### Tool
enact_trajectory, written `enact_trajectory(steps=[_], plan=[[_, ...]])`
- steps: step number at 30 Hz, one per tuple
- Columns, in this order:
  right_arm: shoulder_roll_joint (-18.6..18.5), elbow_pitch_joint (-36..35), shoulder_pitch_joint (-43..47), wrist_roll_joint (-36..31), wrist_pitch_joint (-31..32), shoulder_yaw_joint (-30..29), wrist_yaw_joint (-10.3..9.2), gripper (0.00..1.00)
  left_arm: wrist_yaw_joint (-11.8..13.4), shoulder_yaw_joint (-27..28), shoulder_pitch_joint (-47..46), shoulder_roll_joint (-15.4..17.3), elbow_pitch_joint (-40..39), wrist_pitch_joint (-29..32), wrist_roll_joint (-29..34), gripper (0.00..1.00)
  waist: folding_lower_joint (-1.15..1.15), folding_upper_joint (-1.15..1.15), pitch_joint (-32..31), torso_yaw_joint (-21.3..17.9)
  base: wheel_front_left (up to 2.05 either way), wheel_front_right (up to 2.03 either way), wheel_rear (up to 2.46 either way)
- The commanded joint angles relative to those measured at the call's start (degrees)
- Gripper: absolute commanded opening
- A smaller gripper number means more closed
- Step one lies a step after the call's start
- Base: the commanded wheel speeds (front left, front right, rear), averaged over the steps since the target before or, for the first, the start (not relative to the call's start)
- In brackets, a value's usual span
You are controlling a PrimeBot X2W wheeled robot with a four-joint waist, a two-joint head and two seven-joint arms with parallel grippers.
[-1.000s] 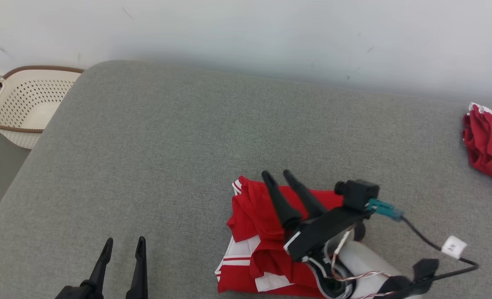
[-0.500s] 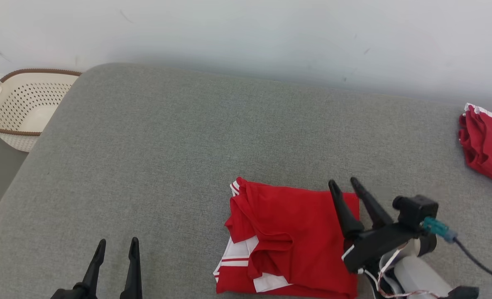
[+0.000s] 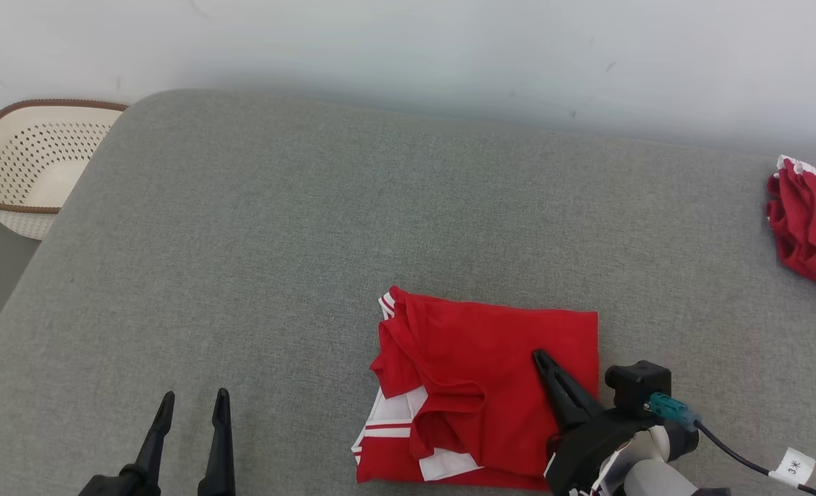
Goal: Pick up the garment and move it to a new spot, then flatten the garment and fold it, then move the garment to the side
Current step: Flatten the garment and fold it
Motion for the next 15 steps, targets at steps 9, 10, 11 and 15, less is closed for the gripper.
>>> enact_trajectory(steps=[9,10,11,15], plan=[[2.29,4.52,-1.39,0.15,-0.23,3.72,-0.01,0.00,-0.16,-0.09,-0.61,0.03,0.48,-0.18,0.54,1.00,0.00,0.00,0.43,0.90,0.00,0.00,0.00],[2.67,4.64,-1.37,0.31,-0.23,4.49,-0.01,0.00,-0.17,-0.07,-0.64,0.03,0.51,-0.18,0.52,1.00,0.00,0.00,0.43,0.97,0.00,0.00,0.00],[2.95,4.71,-1.35,0.49,-0.23,5.34,-0.01,0.00,-0.18,-0.07,-0.64,0.03,0.53,-0.18,0.50,1.00,0.00,0.00,0.43,1.06,0.00,0.00,0.00],[3.67,3.98,-0.98,2.54,-0.23,8.56,-0.01,0.00,-0.09,-0.18,-0.63,0.03,0.48,-0.18,0.44,1.00,0.00,0.00,0.40,1.37,0.00,0.00,0.00]])
